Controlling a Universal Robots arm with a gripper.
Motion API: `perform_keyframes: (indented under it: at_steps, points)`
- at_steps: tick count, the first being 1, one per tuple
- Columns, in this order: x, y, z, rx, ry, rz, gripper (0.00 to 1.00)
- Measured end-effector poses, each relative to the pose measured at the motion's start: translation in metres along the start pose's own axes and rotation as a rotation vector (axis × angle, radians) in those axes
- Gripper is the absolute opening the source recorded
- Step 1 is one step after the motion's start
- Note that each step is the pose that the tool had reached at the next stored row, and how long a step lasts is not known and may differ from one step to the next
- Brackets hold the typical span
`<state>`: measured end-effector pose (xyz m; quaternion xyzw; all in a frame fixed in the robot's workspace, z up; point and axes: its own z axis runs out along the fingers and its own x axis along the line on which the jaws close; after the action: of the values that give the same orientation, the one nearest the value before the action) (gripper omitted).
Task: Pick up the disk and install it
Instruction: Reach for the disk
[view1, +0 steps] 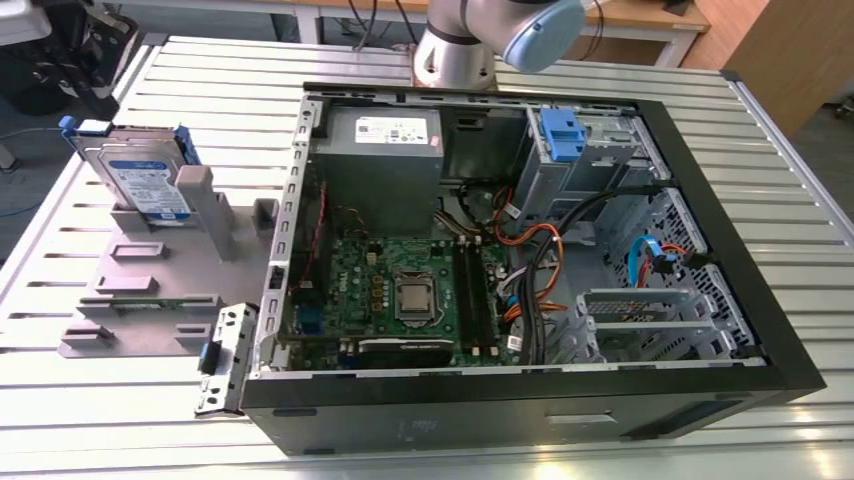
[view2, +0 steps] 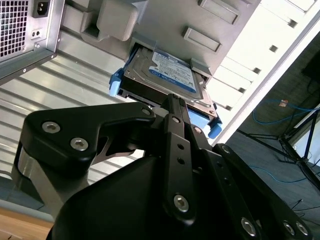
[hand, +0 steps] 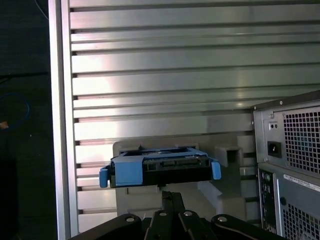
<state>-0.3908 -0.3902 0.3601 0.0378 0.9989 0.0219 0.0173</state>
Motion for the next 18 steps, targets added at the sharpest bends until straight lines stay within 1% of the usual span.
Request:
perform_keyframes:
  at_steps: [12,16,18]
  points:
    - [0.0009,0.0066,0.0116,0.0001,0.0001,0.000,0.11]
    - [0.0010,0.0067,0.0122,0.0001,0.0001,0.000,0.11]
    - [0.0010,0.0067,0.0135,-0.0002,-0.0003,0.000,0.11]
